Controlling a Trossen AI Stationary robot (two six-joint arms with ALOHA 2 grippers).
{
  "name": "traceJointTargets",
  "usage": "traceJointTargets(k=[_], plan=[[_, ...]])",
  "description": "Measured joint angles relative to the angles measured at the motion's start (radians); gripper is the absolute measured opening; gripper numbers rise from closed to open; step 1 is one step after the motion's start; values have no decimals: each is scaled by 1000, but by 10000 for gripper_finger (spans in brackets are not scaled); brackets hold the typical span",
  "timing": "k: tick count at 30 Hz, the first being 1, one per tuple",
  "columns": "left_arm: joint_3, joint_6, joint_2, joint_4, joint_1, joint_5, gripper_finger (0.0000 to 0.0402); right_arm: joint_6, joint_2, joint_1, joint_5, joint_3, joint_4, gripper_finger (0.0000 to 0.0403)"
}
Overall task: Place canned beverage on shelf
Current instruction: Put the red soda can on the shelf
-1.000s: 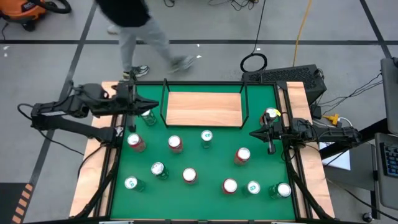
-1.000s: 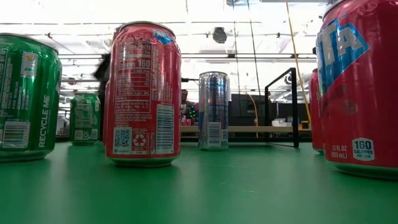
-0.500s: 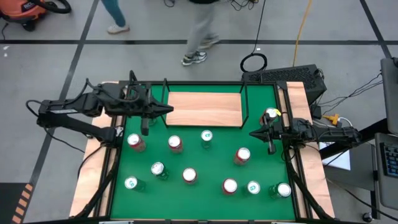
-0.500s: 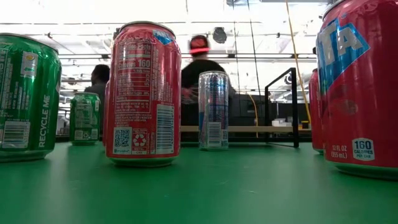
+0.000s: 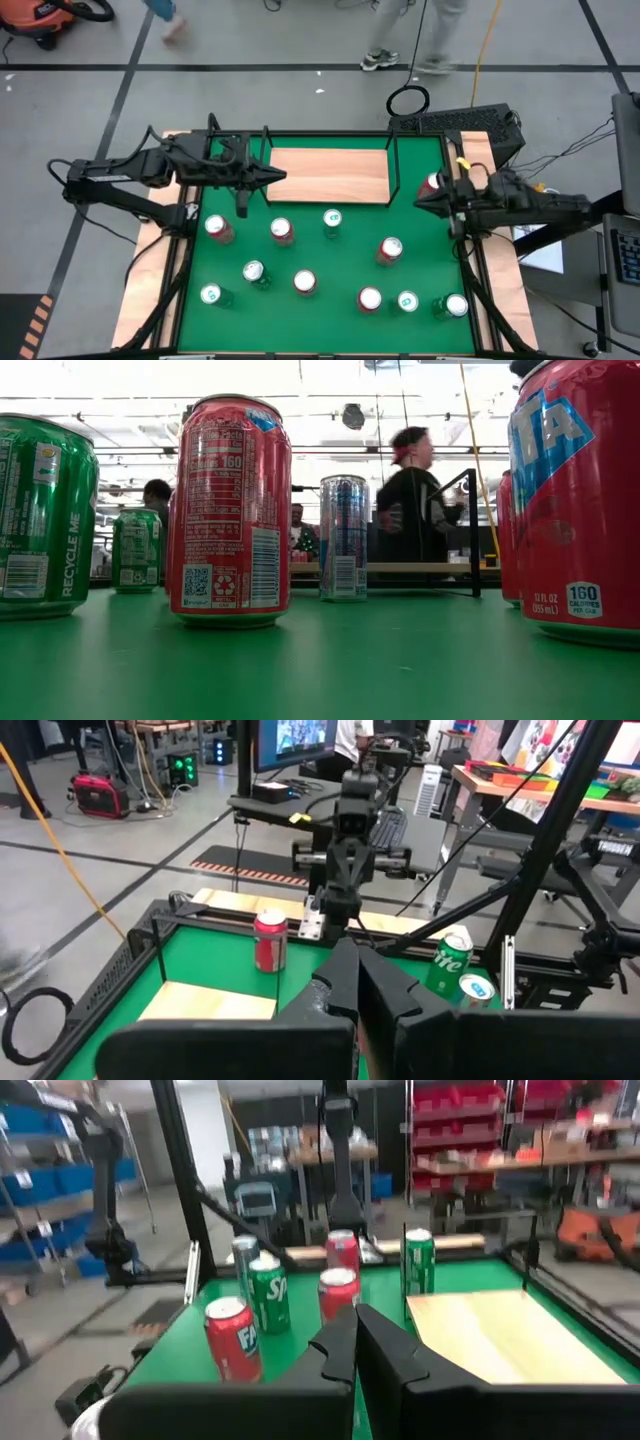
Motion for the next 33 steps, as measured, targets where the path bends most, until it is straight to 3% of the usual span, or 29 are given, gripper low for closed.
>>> traceJointTargets(k=[14,20,26,33], plan=[[0,-8,2,2,0,3,0,-61,575,0,5,827,-523,0],[0,2,2,-4,5,0,0,-1,806,0,5,1159,-736,0],[0,-9,2,-60,8,8,0,122,941,0,0,1299,-768,0],[-1,-113,-5,-87,-35,48,0,295,1037,0,5,1310,-733,0]])
